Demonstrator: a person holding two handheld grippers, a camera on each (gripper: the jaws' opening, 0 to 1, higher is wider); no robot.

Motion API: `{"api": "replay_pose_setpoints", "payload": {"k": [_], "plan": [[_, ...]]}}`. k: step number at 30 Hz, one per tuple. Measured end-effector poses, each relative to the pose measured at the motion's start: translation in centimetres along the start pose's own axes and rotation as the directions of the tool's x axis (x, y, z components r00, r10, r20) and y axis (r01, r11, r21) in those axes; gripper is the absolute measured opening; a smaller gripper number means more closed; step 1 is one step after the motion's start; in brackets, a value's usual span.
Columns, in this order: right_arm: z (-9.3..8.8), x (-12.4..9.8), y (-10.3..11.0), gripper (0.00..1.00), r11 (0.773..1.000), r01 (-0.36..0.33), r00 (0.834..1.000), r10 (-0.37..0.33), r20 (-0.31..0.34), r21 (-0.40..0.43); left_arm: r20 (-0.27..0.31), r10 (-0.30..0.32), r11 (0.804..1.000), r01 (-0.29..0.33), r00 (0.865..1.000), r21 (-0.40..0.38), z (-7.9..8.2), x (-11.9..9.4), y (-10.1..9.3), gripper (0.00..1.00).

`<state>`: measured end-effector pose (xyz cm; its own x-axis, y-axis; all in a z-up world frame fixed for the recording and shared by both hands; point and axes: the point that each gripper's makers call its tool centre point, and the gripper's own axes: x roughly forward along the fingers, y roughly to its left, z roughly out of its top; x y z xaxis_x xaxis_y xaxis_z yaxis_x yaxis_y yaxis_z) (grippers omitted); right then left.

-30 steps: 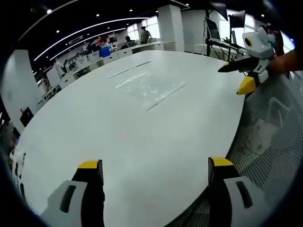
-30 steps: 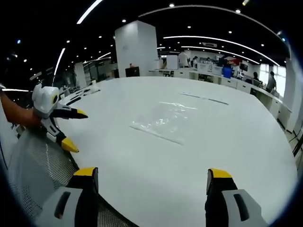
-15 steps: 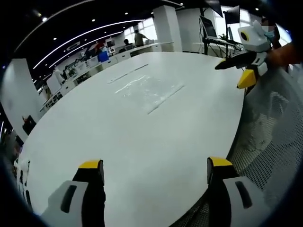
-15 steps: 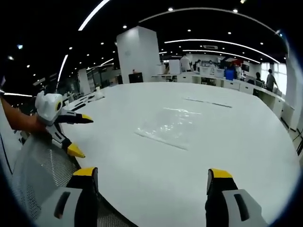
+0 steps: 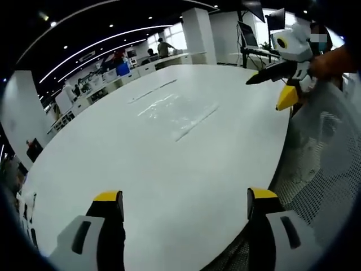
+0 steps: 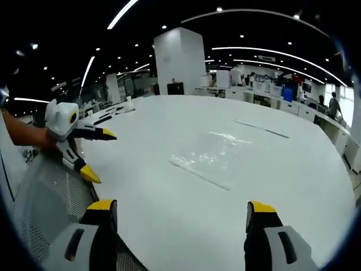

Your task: Open the resealable bag by pulling the two sides of the seal apart until the entire bag opening is separated and visibly accessible.

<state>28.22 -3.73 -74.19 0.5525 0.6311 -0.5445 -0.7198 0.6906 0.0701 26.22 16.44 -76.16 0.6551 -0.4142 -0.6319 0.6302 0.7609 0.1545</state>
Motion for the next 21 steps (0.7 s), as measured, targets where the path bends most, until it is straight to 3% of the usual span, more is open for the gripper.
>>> {"api": "replay_pose_setpoints", "payload": {"k": [3,5,11,16,21], "plan": [[0.5,0.7,-0.4,0.89,0.999,-0.020,1.000,0.020,-0.014,-0.026,0.006,-0.010,1.000,0.010,1.000,0.000,0.6,-0.1,-0.1,0.89],[1.4,1.3,-0.3,0.77,0.994,-0.061,0.998,0.062,0.007,-0.090,0.005,-0.019,1.000,0.019,1.000,0.008,1.0,0.0,-0.2,0.88],[1.6,3.2,-1.5,0.76,0.996,-0.062,0.998,0.061,-0.018,-0.061,0.025,-0.025,1.000,0.025,0.999,0.016,2.4,0.0,-0.1,0.88],[0.6,4.4,-2.0,0.72,0.997,-0.063,0.997,0.062,-0.045,-0.041,0.042,-0.023,1.000,0.022,0.999,0.017,3.0,-0.4,-0.2,0.86],[-0.4,5.7,-2.2,0.68,0.993,-0.082,0.991,0.072,-0.116,-0.083,0.059,-0.050,0.997,0.053,0.997,-0.058,3.1,-0.5,-0.5,0.84]]}}
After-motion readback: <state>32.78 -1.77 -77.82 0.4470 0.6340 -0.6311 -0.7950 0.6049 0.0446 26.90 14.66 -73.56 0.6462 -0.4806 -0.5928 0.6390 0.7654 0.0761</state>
